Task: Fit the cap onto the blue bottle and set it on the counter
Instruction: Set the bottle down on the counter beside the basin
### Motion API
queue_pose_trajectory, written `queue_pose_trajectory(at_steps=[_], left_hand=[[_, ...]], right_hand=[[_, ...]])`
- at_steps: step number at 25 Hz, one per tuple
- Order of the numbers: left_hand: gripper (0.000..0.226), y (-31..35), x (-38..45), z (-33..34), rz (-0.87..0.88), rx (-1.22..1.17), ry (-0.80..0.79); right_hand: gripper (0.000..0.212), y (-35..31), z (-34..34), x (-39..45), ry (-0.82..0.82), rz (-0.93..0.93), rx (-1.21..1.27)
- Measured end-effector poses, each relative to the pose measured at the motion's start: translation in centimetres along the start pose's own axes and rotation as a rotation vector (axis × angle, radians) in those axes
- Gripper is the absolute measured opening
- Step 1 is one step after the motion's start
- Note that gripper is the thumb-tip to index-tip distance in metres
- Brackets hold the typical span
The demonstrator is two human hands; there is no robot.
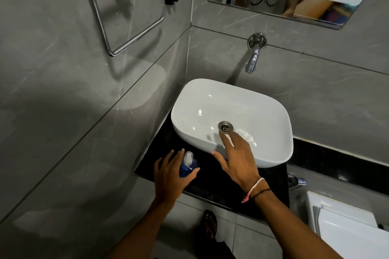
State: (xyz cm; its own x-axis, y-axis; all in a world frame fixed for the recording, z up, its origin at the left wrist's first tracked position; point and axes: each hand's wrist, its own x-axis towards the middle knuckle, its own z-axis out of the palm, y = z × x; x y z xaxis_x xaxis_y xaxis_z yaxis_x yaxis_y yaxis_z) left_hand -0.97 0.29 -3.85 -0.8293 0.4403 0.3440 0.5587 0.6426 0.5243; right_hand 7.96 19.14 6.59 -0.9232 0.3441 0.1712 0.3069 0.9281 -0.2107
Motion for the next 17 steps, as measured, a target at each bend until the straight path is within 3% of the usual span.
queue_pose_trajectory(at_steps=[3,5,11,17], left_hand=[[0.073,-2.8,1.7,-1.2,-0.027,-0.016,0.028],[0.071,-4.9,3.1,-2.2,-0.025,-0.002,0.052],[0.068,-6.4,4.0,-2.7,-0.024,-0.026,0.107],[0.094,-4.9,3.8,-4.7,-0.016,-0.161,0.1]], right_hand=[[0.097,2.7,0.3,-1.6,-0.139,0.222,-0.159],[0.113,4.1,0.8,-2.6,-0.143,0.271,-0.169],[0.113,4.6,1.3,-2.9,-0.174,0.31,-0.171],[0.116,5.0,1.3,-2.9,-0.191,0.292,-0.181]])
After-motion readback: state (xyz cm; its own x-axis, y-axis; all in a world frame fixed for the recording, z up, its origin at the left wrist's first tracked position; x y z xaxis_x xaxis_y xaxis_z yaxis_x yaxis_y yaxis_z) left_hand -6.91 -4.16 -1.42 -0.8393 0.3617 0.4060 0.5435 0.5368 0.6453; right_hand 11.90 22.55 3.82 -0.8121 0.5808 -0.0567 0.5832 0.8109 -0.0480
